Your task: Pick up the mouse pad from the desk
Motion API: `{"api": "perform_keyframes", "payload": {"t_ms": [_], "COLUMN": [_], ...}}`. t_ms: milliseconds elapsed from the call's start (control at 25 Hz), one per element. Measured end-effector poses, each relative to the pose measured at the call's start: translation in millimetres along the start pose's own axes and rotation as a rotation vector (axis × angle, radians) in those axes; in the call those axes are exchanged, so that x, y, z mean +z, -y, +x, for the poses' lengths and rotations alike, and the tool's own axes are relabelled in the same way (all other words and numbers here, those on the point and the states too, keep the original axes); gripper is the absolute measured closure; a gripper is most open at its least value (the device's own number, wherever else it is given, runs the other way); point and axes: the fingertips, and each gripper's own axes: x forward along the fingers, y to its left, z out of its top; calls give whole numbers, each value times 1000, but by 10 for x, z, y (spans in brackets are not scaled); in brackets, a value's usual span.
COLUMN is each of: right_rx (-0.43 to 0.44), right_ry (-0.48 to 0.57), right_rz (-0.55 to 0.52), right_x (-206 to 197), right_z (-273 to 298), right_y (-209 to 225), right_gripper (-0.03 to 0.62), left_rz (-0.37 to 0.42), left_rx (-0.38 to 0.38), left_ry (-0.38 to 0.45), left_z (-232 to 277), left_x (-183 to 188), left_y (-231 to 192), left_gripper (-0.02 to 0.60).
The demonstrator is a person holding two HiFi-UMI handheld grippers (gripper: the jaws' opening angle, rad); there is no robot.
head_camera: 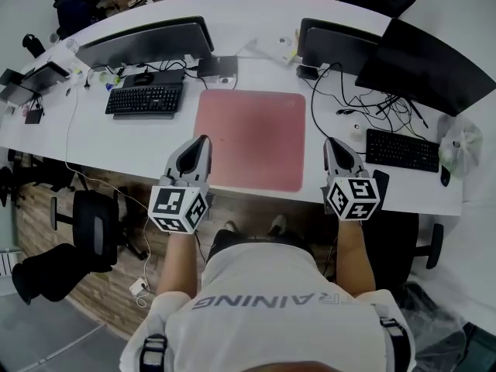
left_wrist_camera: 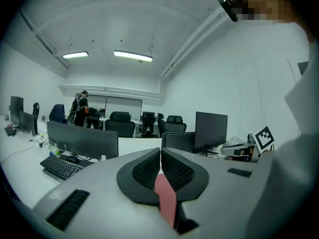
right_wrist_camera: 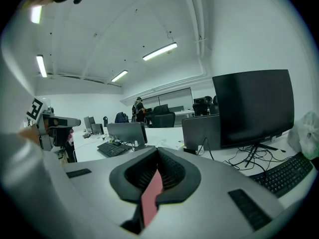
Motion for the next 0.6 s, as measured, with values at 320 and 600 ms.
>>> {"api": "perform_keyframes", "payload": {"t_ms": [320,600], "right_rx": [-47,-96], "right_ry": [-73,-199], "right_rz": [9,-11], "right_x": [-192,-503], "right_z": [161,501], "right_y": [-135,-345], "right_gripper": [571,567], "left_rz": [5,-24], "left_rx": [57,56], "left_ry": [-70,-213], "left_z": [91,217], "left_x": [-203,-682], "left_y": [-462,-1059], "left_gripper": [546,543]}}
